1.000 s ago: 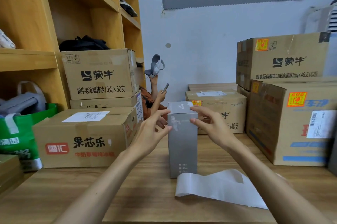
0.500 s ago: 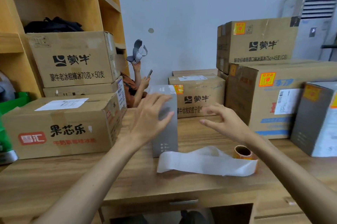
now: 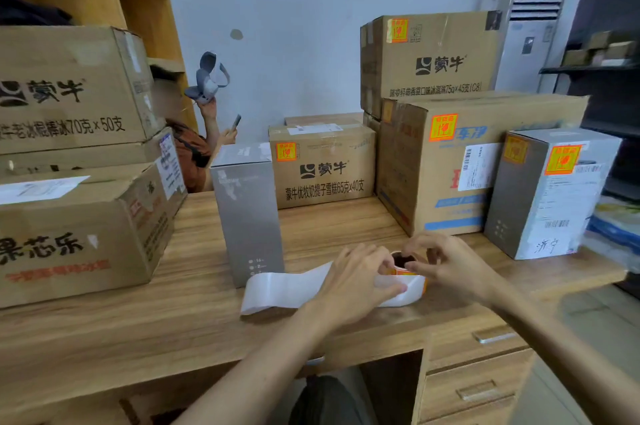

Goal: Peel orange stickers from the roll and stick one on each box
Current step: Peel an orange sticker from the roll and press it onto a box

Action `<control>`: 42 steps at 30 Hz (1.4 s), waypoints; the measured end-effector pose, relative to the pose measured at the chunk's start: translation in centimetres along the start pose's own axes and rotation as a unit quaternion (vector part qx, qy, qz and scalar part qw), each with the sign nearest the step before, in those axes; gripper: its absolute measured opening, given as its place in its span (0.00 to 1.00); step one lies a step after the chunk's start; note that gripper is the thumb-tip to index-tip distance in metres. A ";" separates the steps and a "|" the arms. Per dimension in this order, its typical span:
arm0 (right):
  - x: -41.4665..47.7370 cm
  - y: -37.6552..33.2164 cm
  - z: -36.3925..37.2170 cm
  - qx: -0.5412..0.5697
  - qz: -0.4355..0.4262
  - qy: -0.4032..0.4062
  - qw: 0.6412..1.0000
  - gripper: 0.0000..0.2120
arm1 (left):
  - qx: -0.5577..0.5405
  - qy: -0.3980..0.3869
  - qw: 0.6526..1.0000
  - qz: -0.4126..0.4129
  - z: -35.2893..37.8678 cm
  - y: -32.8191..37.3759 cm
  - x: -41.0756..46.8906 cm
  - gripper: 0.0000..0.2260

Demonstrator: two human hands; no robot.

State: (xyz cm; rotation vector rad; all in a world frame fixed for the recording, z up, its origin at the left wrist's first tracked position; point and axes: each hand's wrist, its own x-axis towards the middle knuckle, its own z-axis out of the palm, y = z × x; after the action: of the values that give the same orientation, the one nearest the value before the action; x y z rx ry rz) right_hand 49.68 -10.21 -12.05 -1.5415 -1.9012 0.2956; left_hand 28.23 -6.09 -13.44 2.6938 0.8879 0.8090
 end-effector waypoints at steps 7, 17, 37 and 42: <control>-0.3 -0.5 0.6 -0.035 0.026 -0.014 0.999 0.03 | -0.007 -0.009 0.999 -0.033 0.3 -0.3 -0.4 0.08; -0.4 -0.9 0.4 -0.087 0.035 -0.042 0.995 0.07 | -0.001 0.002 0.997 -0.077 -2.9 -3.8 -1.9 0.08; -0.9 -0.9 1.9 -0.133 -0.010 -0.010 0.991 0.03 | -0.010 -0.073 0.997 -0.035 -2.2 -3.3 -0.4 0.17; -0.9 -1.0 2.2 -0.126 -0.002 -0.005 0.992 0.03 | -0.028 -0.057 0.997 -0.035 -2.0 -3.7 -0.6 0.07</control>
State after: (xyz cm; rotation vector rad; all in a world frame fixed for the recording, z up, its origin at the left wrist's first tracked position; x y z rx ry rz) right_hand 47.61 -10.86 -13.48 -1.7011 -2.0097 0.0609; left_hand 24.92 -3.45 -13.24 2.6148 0.9123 0.6489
